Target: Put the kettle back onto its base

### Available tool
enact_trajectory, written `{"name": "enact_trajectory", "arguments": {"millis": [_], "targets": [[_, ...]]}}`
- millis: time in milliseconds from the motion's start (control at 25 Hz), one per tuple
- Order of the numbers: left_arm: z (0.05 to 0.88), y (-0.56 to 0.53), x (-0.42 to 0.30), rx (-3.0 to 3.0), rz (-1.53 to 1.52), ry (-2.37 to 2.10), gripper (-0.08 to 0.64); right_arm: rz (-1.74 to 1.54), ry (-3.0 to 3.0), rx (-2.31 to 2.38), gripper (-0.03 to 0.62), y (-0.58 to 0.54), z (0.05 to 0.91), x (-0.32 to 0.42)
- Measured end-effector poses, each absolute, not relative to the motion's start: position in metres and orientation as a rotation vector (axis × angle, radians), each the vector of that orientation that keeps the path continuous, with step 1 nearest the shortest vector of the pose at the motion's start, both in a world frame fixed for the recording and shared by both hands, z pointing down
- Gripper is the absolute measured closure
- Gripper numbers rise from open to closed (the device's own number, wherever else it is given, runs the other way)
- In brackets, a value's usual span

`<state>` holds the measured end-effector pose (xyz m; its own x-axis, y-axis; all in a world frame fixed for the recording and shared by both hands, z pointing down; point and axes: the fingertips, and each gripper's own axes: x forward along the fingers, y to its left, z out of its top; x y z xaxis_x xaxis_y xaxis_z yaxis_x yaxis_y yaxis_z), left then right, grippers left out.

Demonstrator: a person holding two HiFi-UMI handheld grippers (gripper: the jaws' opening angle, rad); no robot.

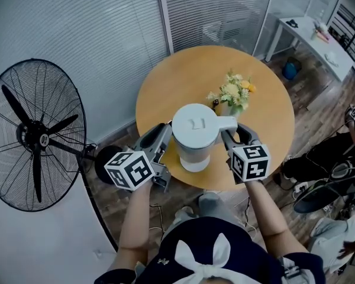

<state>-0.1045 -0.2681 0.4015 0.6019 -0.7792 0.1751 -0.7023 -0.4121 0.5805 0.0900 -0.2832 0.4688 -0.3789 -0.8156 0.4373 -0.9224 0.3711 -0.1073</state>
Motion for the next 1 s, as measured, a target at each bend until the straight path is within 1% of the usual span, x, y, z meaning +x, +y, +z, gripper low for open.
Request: {"name": "enact_trajectory", "arguments": {"millis": [400,1000], "targets": [[0.419,-0.27,-0.102,2.186,-0.111,-1.16,0.477,0.508,-2.3,1.518,0.425,-0.282,0.485,0.092],[0.437,-0.269,-0.105,2.141,-0.113,-1.156,0.477,0.543,-2.278,1.49,0.425,-0.281,0.505,0.089]]}}
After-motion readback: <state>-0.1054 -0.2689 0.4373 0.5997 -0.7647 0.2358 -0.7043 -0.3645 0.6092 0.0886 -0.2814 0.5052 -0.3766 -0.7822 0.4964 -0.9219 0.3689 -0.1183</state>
